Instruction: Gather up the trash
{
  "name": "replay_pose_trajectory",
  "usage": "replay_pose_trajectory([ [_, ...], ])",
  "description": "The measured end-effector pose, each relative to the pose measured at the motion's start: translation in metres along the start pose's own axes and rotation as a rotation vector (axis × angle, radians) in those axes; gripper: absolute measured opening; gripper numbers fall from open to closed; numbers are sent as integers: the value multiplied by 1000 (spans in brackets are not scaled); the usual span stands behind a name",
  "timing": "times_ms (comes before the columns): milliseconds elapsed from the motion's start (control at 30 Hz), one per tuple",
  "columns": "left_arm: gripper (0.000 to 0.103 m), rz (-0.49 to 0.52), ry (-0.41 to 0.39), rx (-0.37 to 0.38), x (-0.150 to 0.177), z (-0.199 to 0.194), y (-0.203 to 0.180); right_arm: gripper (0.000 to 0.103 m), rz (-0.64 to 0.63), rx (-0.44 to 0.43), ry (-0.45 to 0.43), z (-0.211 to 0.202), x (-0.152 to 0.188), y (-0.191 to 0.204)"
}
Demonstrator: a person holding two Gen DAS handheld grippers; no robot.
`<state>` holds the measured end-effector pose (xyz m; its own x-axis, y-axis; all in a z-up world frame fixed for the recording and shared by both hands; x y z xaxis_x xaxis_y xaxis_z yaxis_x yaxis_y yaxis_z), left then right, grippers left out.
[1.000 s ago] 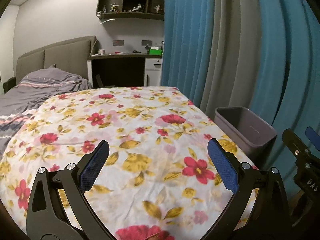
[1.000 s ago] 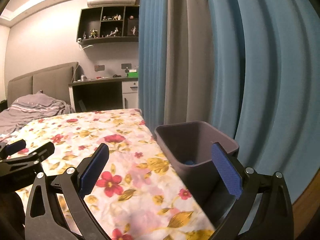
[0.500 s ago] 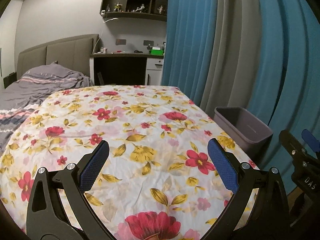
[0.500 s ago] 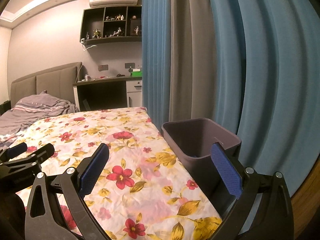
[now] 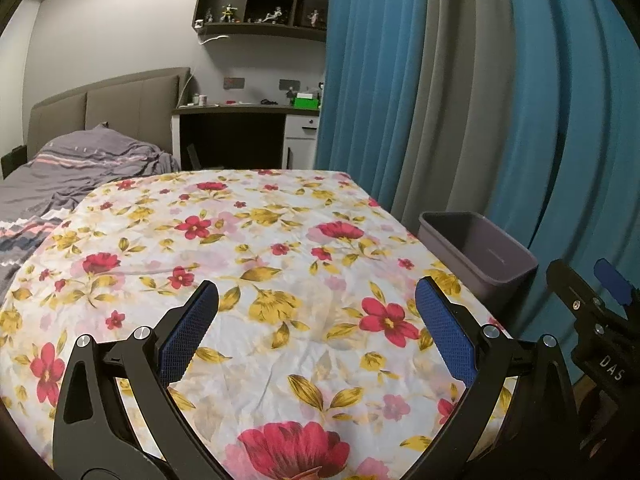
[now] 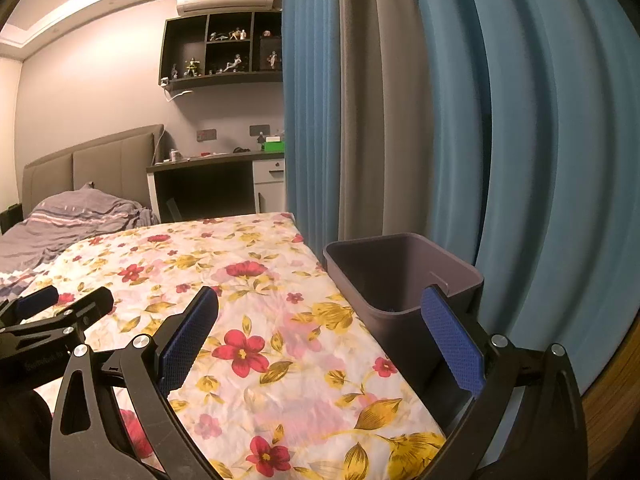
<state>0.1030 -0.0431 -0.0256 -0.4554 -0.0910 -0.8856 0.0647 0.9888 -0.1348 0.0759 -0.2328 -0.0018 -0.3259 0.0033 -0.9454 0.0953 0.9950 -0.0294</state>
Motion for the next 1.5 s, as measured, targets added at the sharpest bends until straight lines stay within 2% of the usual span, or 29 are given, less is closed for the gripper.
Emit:
replay_pose_trajectory([
  [1500,97,16,17,8,9,3,-6,97,13,4,2,-2,3,-3],
])
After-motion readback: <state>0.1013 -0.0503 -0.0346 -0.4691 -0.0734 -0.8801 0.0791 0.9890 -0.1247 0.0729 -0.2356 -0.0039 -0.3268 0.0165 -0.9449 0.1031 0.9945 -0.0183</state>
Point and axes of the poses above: each gripper's, at about its wrist camera, not at the fingertips, and z roughly the way its jaws point, y to its left, x to its underside, the point moved 5 cm from there along z, roughly the way its jaws point, and after that the axes turned 2 degrees about -z, right-handed, at the moved point
